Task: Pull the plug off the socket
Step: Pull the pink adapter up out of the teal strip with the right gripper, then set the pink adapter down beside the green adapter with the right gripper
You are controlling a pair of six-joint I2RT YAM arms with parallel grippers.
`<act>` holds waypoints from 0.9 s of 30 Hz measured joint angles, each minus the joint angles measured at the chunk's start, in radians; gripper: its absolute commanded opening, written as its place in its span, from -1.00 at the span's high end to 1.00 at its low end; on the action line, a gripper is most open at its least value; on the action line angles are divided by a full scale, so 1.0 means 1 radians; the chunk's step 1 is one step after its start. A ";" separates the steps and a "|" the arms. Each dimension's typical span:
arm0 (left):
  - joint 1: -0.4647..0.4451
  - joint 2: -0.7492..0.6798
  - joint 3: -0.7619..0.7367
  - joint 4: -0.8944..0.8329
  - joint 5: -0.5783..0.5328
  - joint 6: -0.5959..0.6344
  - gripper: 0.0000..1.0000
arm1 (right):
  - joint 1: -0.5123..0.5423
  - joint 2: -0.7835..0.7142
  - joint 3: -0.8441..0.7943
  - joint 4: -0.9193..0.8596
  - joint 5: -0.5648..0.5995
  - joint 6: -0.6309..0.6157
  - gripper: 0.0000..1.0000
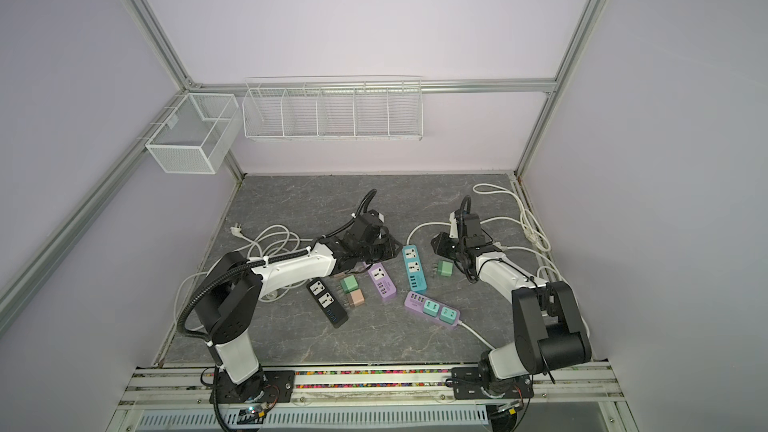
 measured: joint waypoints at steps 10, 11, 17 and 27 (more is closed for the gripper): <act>-0.014 -0.030 -0.035 0.008 -0.017 -0.004 0.27 | -0.034 0.079 -0.001 0.024 -0.033 0.049 0.58; -0.015 -0.032 -0.038 0.015 -0.017 -0.004 0.27 | -0.036 0.083 -0.001 0.027 -0.037 0.052 0.58; -0.016 -0.035 -0.053 0.021 -0.017 -0.005 0.21 | -0.048 0.125 -0.001 0.035 -0.055 0.063 0.51; -0.019 -0.053 -0.054 0.021 -0.017 -0.008 0.19 | -0.050 0.150 0.008 0.021 -0.058 0.068 0.23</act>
